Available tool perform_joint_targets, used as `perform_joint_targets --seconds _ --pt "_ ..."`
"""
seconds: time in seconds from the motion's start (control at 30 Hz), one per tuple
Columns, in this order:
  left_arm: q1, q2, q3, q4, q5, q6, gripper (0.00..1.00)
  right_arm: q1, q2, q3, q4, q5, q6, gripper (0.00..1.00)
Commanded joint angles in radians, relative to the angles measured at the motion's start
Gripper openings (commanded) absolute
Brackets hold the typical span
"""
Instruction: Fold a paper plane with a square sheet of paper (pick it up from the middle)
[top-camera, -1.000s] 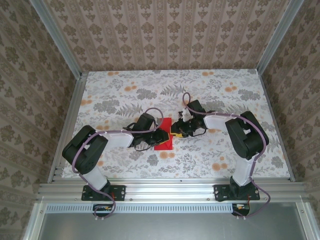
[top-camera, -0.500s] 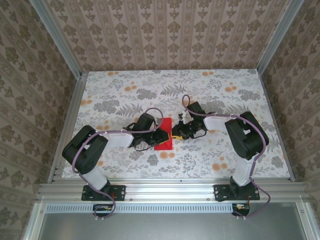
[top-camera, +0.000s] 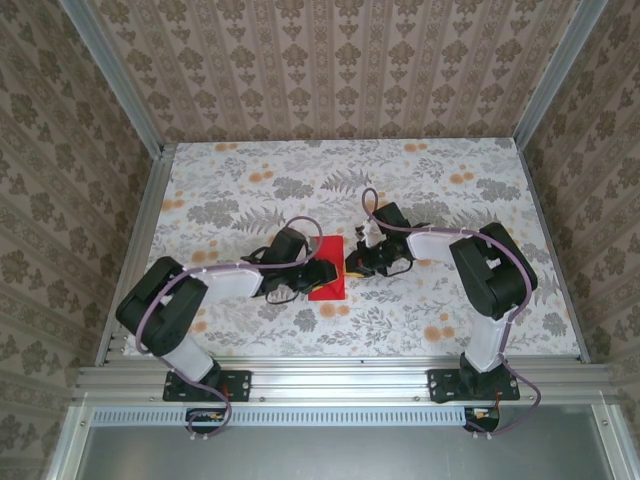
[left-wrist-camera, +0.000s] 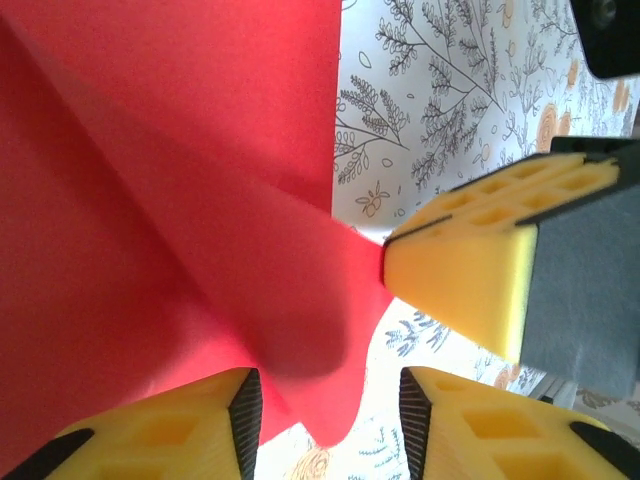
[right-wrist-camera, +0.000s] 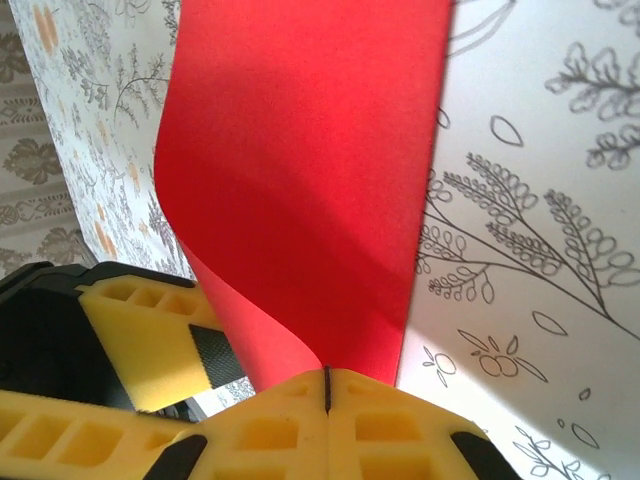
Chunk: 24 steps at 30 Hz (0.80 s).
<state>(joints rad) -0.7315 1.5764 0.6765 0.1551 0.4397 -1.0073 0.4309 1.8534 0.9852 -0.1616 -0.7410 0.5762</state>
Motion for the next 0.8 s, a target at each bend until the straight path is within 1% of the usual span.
perform_joint_targets --seconds 0.0,0.1,0.33,0.47,0.57,0.77 --pt "0.005 -0.064 -0.050 -0.029 -0.049 -0.006 0.47 0.008 0.025 0.042 -0.049 0.015 -0.073 0.04" --pt "0.002 -0.072 -0.071 -0.035 -0.063 -0.013 0.46 0.009 0.037 0.062 -0.074 0.021 -0.101 0.04" --pt "0.001 -0.057 -0.049 -0.145 -0.103 0.012 0.28 0.014 0.061 0.107 -0.124 0.040 -0.148 0.04" --pt "0.000 -0.043 -0.024 -0.205 -0.113 0.037 0.22 0.016 0.075 0.130 -0.150 0.057 -0.167 0.04" --pt "0.000 -0.037 -0.011 -0.233 -0.116 0.049 0.18 0.017 0.083 0.143 -0.162 0.071 -0.176 0.05" --pt "-0.002 -0.018 0.017 -0.307 -0.129 0.075 0.15 0.019 0.099 0.166 -0.174 0.079 -0.186 0.05"
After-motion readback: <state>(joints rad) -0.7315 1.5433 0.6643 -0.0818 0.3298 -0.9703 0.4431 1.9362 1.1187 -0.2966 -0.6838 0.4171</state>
